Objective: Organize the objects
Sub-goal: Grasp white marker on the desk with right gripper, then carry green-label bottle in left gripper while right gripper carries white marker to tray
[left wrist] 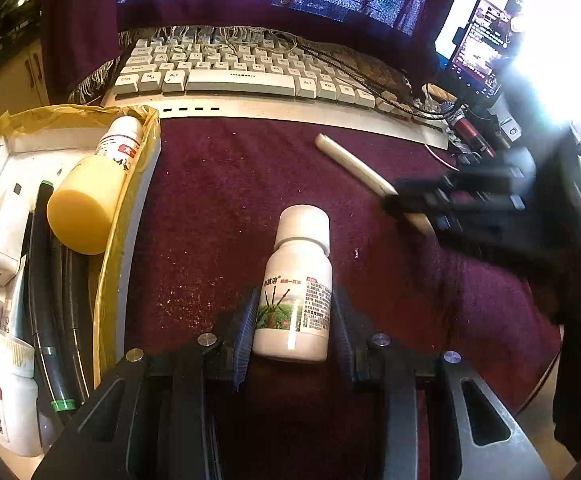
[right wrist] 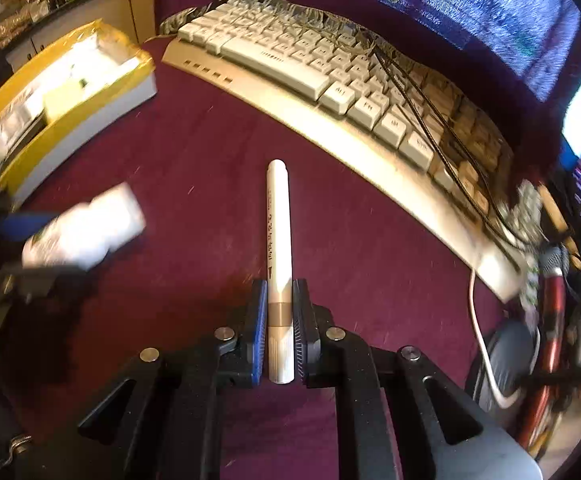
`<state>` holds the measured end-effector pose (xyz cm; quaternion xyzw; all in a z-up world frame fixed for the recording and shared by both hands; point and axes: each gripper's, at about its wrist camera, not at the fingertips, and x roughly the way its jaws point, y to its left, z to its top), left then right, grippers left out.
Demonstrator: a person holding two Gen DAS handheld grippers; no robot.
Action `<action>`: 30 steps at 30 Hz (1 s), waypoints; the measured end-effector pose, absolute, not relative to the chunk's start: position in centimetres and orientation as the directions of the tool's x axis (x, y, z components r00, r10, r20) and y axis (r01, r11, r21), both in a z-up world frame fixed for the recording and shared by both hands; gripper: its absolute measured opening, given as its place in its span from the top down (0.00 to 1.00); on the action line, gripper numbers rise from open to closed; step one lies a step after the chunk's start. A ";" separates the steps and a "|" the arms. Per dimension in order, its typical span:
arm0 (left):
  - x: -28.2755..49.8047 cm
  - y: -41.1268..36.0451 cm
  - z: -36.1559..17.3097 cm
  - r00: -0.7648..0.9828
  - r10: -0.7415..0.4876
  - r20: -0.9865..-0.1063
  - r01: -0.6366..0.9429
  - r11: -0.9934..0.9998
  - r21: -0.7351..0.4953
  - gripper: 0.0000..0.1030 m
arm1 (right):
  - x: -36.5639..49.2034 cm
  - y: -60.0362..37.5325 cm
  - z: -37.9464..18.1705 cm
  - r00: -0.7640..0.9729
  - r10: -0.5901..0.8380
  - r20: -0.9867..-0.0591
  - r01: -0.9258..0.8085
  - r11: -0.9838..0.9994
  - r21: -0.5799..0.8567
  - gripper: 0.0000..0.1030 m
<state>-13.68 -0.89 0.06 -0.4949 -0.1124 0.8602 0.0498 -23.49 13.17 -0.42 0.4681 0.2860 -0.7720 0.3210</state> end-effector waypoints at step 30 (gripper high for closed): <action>-6.3 -2.2 4.3 -0.604 0.219 -0.766 0.046 -0.950 -0.308 0.71 | -13.6 11.7 2.5 -0.359 -0.497 -0.790 0.673 -0.725 0.150 0.90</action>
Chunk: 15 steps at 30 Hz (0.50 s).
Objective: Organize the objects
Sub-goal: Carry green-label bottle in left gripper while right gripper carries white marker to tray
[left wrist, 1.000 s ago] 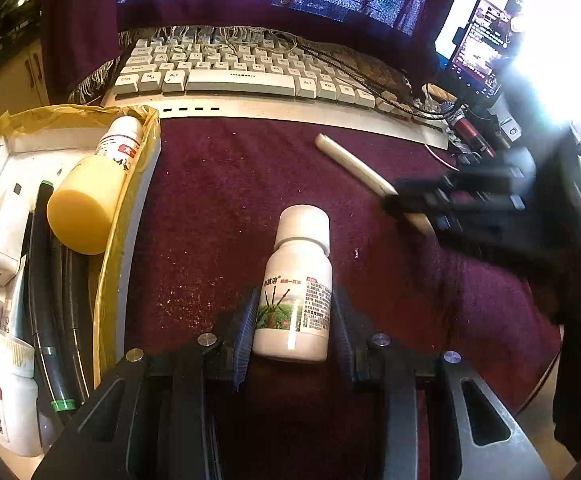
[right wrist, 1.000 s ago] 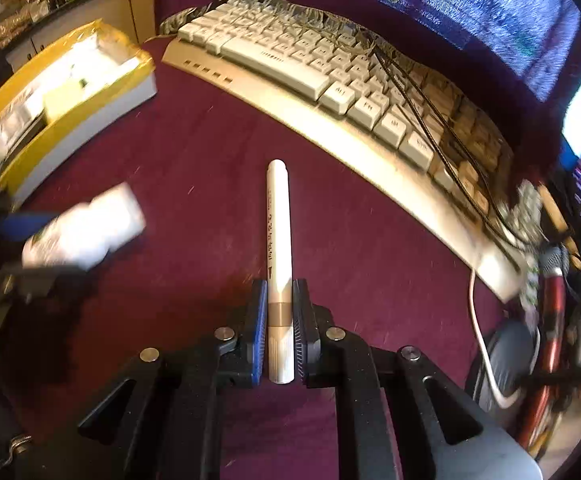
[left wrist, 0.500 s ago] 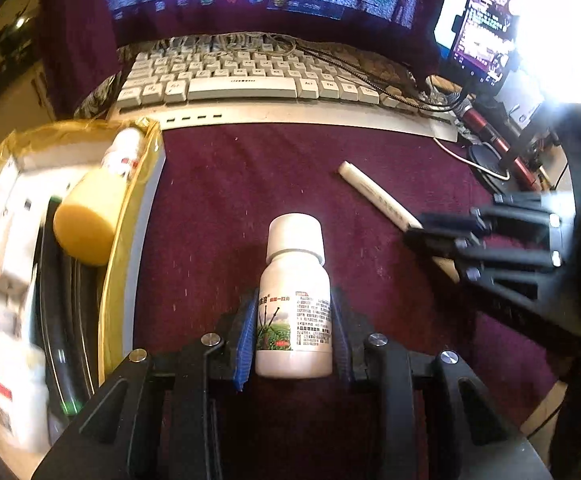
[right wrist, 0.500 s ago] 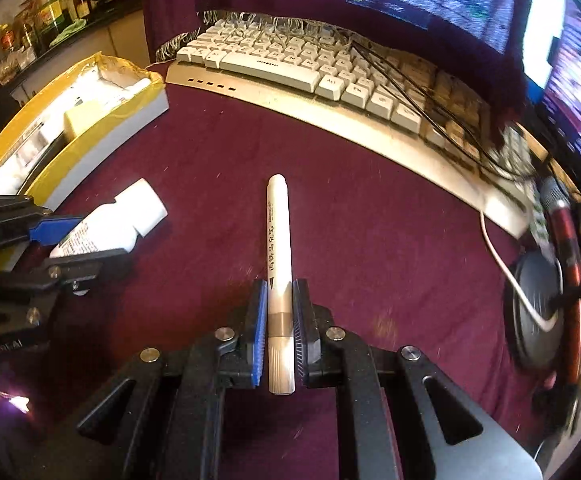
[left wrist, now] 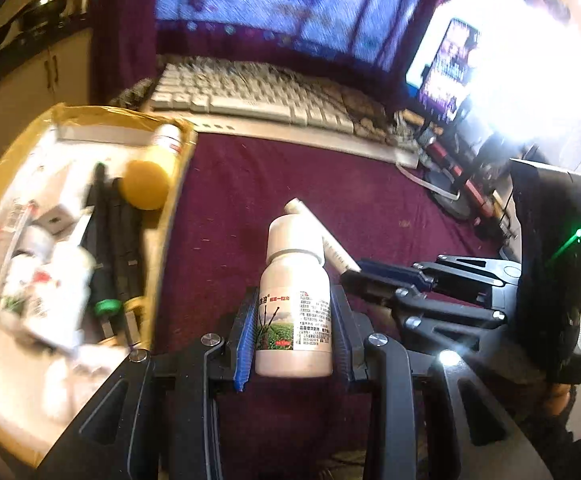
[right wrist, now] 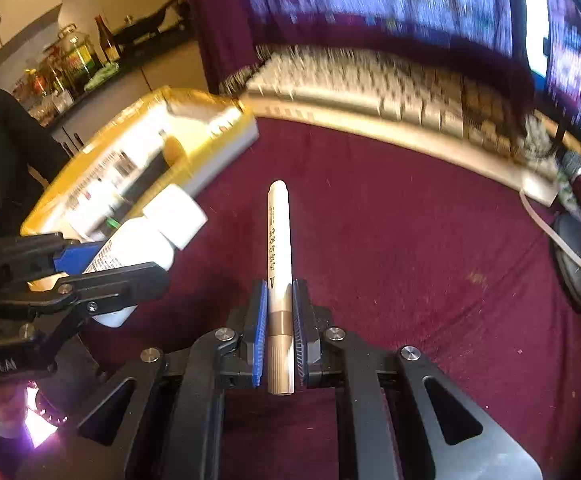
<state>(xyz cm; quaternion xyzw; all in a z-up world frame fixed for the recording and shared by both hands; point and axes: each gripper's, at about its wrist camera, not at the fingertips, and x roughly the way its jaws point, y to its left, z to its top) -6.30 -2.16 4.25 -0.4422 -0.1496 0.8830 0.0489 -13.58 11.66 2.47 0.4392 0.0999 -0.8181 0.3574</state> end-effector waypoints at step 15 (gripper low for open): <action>-2.9 -11.8 6.7 -0.687 0.121 -0.716 0.227 -0.901 -0.370 0.71 | -11.3 2.1 4.5 -0.354 -0.501 -0.790 0.788 -0.614 0.036 0.90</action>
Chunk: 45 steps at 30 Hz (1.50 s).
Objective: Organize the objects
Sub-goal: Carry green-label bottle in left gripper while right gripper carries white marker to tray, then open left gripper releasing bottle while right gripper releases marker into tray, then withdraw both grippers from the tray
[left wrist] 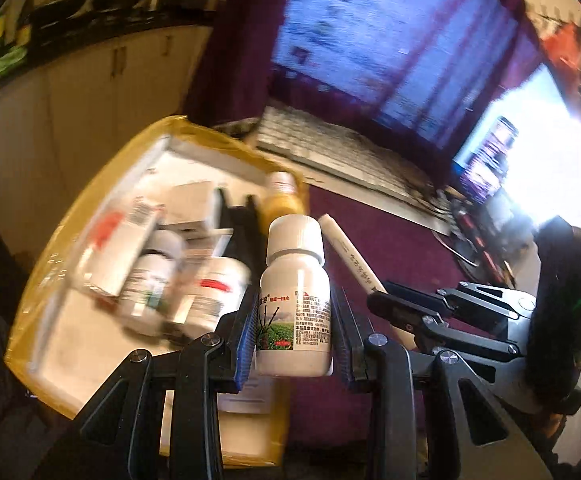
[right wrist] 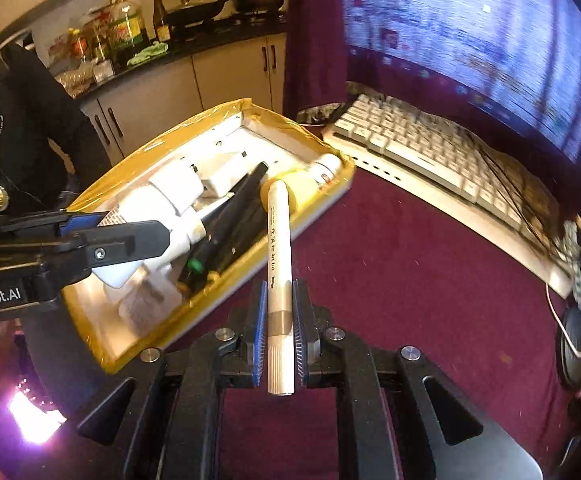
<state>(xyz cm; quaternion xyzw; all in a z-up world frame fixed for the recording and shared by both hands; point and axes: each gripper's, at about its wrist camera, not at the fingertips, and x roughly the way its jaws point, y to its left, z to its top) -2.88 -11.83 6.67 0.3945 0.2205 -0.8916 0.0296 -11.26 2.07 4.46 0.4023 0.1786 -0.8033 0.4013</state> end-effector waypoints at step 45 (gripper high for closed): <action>0.7 -10.3 5.1 -0.747 -0.279 -0.603 0.390 -0.919 -0.058 0.02 | -8.7 3.5 1.8 -0.390 -0.517 -0.762 0.672 -0.726 0.149 0.41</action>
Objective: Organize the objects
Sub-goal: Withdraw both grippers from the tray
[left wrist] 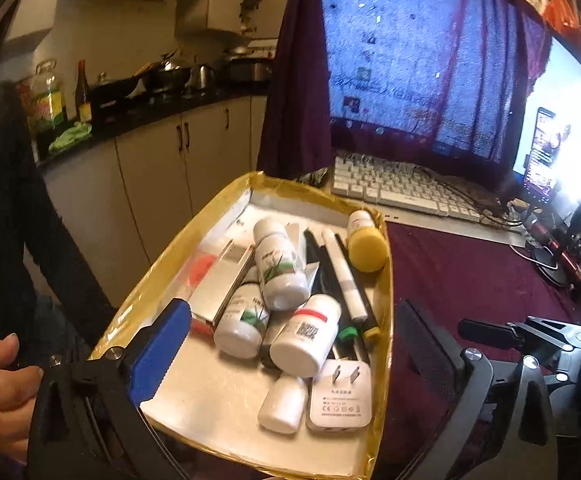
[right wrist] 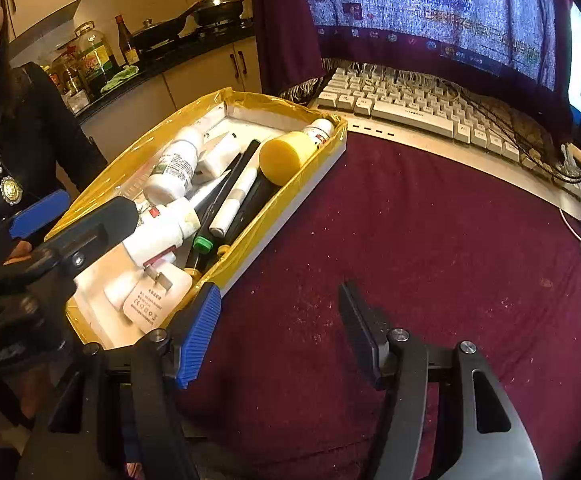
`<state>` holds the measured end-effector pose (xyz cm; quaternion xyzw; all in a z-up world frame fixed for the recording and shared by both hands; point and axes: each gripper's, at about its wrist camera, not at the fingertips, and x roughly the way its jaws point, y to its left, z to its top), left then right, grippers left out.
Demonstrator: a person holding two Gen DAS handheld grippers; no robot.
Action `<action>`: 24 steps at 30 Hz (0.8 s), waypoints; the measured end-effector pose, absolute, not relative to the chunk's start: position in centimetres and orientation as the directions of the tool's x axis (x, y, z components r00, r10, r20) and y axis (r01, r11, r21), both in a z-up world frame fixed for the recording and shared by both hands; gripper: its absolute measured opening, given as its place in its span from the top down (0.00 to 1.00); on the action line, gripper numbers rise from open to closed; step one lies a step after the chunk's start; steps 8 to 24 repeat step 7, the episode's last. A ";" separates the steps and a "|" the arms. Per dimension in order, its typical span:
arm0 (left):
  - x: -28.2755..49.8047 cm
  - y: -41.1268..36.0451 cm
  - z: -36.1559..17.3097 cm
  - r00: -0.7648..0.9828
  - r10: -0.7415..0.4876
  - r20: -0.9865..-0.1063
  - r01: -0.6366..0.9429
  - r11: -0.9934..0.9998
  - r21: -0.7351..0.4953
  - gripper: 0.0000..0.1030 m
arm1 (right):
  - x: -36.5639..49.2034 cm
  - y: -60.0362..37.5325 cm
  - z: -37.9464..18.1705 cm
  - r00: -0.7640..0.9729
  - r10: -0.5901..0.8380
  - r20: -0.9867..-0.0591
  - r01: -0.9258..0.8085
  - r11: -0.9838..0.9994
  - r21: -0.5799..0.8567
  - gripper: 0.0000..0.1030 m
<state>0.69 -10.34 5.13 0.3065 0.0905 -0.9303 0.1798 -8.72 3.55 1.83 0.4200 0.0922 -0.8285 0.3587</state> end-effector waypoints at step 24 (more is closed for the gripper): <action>1.1 -11.1 4.8 -0.721 -0.355 -0.596 0.461 -0.887 -0.030 0.02 | -8.2 3.2 1.6 -0.384 -0.514 -0.767 0.687 -0.714 0.135 0.41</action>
